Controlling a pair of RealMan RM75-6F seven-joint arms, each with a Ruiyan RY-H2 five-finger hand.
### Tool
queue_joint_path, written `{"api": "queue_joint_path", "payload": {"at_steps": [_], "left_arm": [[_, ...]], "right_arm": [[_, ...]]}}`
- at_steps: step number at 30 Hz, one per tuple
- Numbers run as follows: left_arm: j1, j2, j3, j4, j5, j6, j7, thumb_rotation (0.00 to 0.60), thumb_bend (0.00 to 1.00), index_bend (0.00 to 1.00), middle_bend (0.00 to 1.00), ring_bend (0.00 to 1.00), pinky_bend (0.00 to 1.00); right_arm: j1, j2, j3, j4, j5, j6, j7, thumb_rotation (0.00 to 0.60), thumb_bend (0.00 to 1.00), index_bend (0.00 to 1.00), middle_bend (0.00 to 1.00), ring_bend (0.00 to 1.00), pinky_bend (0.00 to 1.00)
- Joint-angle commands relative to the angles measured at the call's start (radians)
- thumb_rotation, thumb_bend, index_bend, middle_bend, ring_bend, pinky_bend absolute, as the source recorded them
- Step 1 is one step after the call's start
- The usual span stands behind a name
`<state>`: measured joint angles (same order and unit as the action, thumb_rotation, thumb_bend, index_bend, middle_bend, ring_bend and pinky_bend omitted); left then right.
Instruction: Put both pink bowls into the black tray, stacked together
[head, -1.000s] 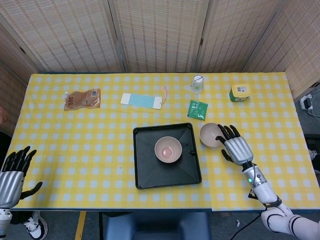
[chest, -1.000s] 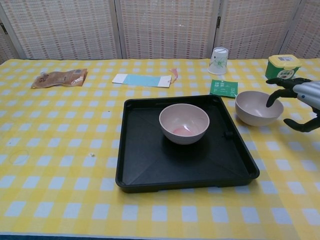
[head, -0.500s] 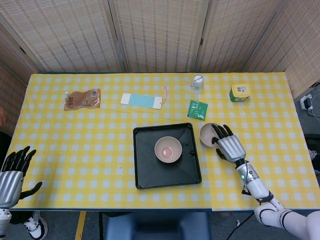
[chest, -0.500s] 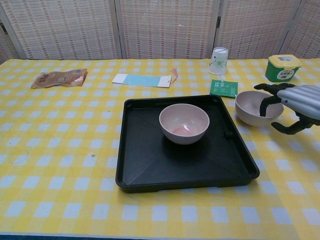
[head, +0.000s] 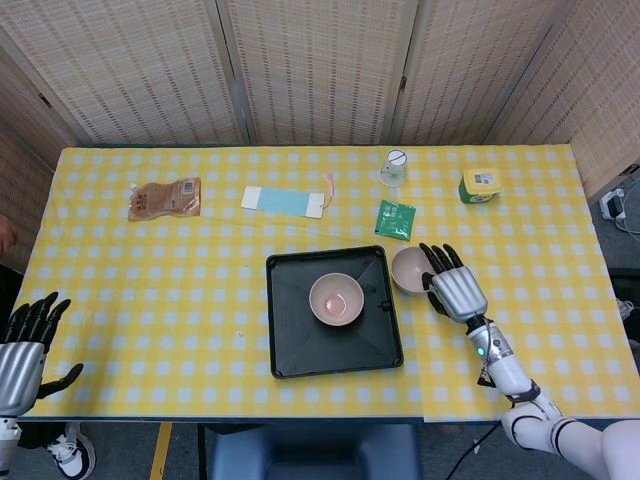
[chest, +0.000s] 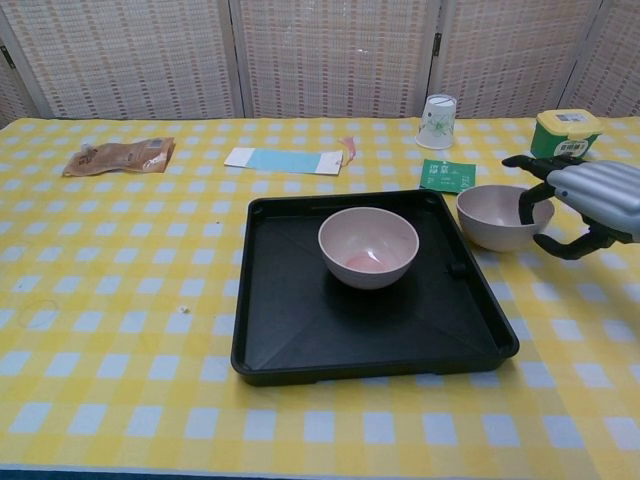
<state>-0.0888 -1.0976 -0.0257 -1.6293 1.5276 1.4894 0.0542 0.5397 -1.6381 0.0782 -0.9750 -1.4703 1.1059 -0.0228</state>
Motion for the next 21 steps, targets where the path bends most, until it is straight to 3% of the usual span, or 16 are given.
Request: {"api": "queue_joint_path", "payload": {"at_steps": [1,11,21], "left_arm": [[0.000,-0.001,0.001,-0.001,0.002,0.000,0.001,0.600,0.26,0.00,0.00,0.00,0.00],[-0.001,-0.002,0.004,-0.002,0.005,-0.002,0.003,0.600,0.26,0.00,0.00,0.00,0.00],[-0.002,0.004,0.006,-0.006,0.007,-0.004,-0.004,0.600,0.26,0.00,0.00,0.00,0.00]], "right_arm": [[-0.015,0.028,0.002,-0.056,-0.031,0.069,-0.021,0.600,0.50,0.64,0.00,0.00,0.00],[-0.019,0.101,0.002,-0.252,-0.118,0.186,-0.098,0.600,0.50,0.64,0.00,0.00,0.00],[0.036,0.038,0.013,-0.277,-0.159,0.165,-0.118,0.600,0.50,0.64,0.02,0.00,0.00]]}}
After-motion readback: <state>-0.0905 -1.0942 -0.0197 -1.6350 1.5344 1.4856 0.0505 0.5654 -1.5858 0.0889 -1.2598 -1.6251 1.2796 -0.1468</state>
